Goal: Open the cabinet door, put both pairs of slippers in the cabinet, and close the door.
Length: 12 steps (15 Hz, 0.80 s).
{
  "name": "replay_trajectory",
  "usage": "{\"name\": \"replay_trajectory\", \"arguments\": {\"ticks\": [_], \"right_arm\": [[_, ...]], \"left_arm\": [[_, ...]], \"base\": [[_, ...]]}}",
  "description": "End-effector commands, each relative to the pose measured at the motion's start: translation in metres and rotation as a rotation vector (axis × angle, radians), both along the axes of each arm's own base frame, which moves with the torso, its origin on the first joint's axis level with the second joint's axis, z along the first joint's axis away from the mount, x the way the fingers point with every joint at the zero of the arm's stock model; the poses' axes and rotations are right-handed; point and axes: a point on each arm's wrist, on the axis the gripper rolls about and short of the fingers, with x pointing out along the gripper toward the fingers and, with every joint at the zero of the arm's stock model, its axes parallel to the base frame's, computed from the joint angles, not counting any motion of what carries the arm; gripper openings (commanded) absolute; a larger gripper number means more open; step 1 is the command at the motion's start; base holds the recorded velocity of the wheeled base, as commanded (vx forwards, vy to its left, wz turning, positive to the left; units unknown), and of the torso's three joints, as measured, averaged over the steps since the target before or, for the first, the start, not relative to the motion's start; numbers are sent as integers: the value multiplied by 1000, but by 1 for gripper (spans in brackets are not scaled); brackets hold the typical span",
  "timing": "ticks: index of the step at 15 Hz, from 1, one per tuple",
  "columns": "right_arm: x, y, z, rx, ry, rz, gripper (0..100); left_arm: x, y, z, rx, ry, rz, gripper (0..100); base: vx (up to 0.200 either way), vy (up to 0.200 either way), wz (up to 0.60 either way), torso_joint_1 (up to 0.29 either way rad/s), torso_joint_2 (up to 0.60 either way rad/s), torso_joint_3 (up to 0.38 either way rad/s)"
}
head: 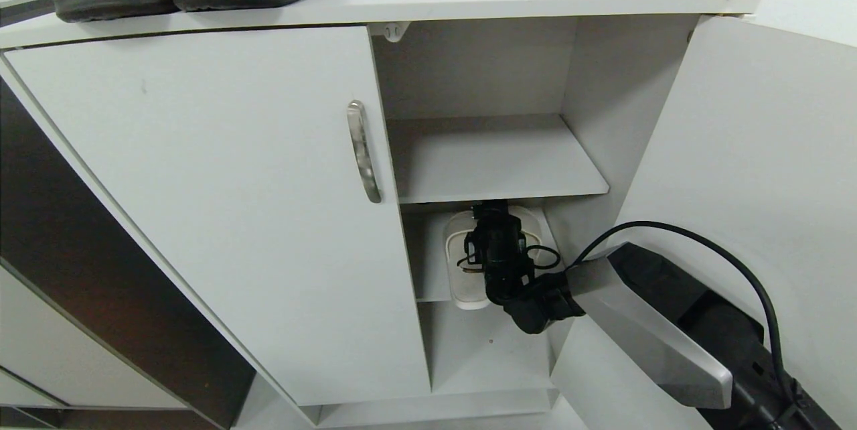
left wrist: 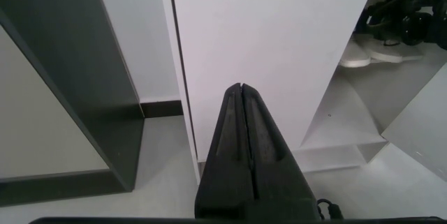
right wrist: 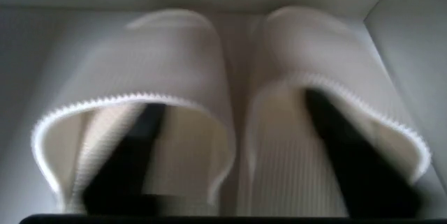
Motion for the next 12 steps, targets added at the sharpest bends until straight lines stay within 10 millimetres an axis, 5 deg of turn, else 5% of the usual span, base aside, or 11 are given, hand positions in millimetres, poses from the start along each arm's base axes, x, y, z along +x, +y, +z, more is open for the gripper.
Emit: {"name": "replay_trajectory", "arguments": {"ticks": [1,7,12], "right_arm": [[-7,-2,6,-4,7,1,100],[-47,-4,39,-7,11,42,100],[-99,-12,29,-13,20,99,100]], "left_arm": [[0,0,0,1,1,0,0],[0,0,0,1,1,0,0],[0,0,0,1,1,0,0]], "base": [[0,0,0,0,0,0],[0,0,0,0,0,0],[0,0,0,0,0,0]]}}
